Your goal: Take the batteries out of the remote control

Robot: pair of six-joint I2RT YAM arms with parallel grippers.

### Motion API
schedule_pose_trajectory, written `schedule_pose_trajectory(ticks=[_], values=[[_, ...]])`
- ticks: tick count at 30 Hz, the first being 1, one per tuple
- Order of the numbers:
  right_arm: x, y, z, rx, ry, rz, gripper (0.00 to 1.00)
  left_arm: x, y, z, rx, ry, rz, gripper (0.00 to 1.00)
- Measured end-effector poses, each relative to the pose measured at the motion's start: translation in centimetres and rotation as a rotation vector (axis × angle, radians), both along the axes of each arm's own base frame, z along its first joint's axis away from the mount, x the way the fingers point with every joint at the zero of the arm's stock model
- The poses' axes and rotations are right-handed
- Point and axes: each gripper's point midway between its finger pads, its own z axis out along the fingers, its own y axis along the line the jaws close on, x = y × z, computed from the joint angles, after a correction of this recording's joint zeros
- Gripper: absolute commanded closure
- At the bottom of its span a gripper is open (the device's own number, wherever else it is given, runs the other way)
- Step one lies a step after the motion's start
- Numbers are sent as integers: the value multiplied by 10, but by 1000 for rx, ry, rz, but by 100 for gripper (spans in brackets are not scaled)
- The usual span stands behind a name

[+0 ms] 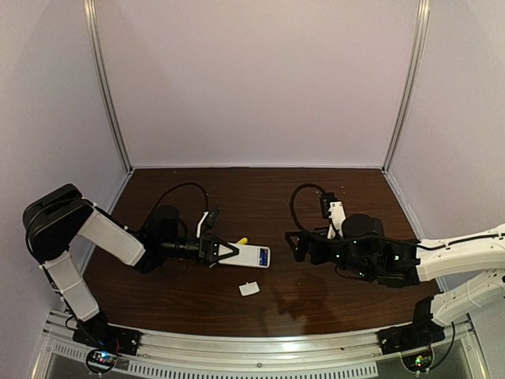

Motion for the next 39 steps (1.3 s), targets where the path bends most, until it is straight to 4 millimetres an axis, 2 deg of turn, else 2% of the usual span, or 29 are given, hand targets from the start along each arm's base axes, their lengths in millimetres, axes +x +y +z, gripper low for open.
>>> schedule_pose_trajectory(ticks=[4, 9, 13, 18, 23, 26, 30, 34, 39], values=[[0, -13, 18, 20, -27, -37, 0, 16, -11, -5, 2, 14, 18, 100], [-2, -19, 17, -4, -16, -40, 0, 34, -22, -11, 9, 27, 47, 100], [-6, -21, 23, -31, -11, -30, 0, 43, -26, -28, 39, 61, 63, 96], [-12, -33, 48, -11, -37, -27, 0, 50, -31, -49, 108, 102, 69, 91], [-17, -42, 69, 46, -67, -27, 0, 52, -31, -55, 148, 91, 74, 76], [-17, -40, 68, 44, -64, -17, 0, 53, -31, -60, 179, 78, 77, 58], [-18, -33, 58, 16, -48, 9, 0, 51, -24, -78, 263, 104, 90, 47], [-19, -29, 54, 4, -43, 27, 0, 59, -27, -75, 286, 77, 98, 44], [-22, -33, 63, 33, -56, 34, 0, 71, -28, -75, 352, 62, 118, 43]])
